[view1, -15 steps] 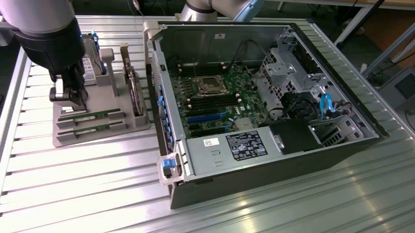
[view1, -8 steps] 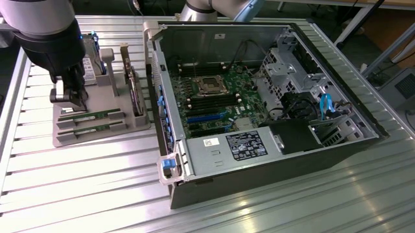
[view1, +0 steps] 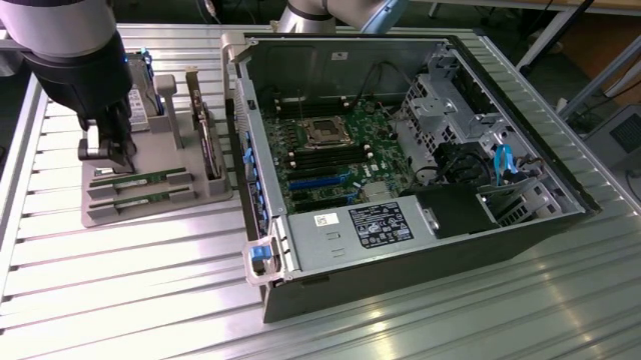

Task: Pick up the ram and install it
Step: 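Pick up the ram and move it above insertion slot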

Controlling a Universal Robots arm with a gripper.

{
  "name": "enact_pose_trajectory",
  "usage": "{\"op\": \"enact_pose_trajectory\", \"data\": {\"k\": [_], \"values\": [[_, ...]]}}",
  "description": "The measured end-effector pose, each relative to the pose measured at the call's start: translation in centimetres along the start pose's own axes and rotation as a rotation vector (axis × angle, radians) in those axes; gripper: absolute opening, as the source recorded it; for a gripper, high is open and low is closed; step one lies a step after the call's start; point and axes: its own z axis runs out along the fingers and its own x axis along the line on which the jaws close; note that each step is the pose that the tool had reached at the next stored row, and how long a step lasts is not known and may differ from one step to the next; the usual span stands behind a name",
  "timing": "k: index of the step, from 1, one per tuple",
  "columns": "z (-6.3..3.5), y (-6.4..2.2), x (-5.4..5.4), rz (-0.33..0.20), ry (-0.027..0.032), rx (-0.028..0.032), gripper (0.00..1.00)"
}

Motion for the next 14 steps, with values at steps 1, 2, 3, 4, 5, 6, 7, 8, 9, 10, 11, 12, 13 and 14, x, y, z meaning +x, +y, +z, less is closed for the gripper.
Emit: {"op": "enact_pose_trajectory", "data": {"k": [1, 2, 3, 4, 5, 6, 7, 8, 9, 10, 11, 12, 13, 14], "values": [[0.03, 0.00, 0.01, 0.000, 0.0000, 0.0000, 0.36], [0.06, 0.00, 0.01, 0.000, 0.0000, 0.0000, 0.36], [0.10, 0.00, 0.01, 0.000, 0.0000, 0.0000, 0.36], [0.13, 0.00, 0.02, 0.000, 0.0000, 0.0000, 0.36], [0.17, -0.01, 0.02, 0.000, 0.0000, 0.0000, 0.36], [0.20, -0.01, 0.03, 0.000, -0.0001, 0.0000, 0.36], [0.22, -0.01, 0.04, 0.000, -0.0001, 0.0000, 0.36], [0.27, -0.01, 0.05, 0.000, 0.0000, 0.0000, 0.36], [0.31, -0.01, 0.08, 0.000, 0.0000, 0.0000, 0.36], [0.38, -0.02, 0.13, 0.000, -0.0001, 0.0001, 0.36], [0.46, -0.02, 0.17, 0.000, 0.0000, 0.0000, 0.36], [0.53, -0.02, 0.19, 0.000, 0.0000, 0.0000, 0.36], [0.64, -0.03, 0.20, 0.000, 0.0000, 0.0000, 0.36], [0.71, -0.02, 0.21, 0.000, 0.0000, 0.0000, 0.36]]}}
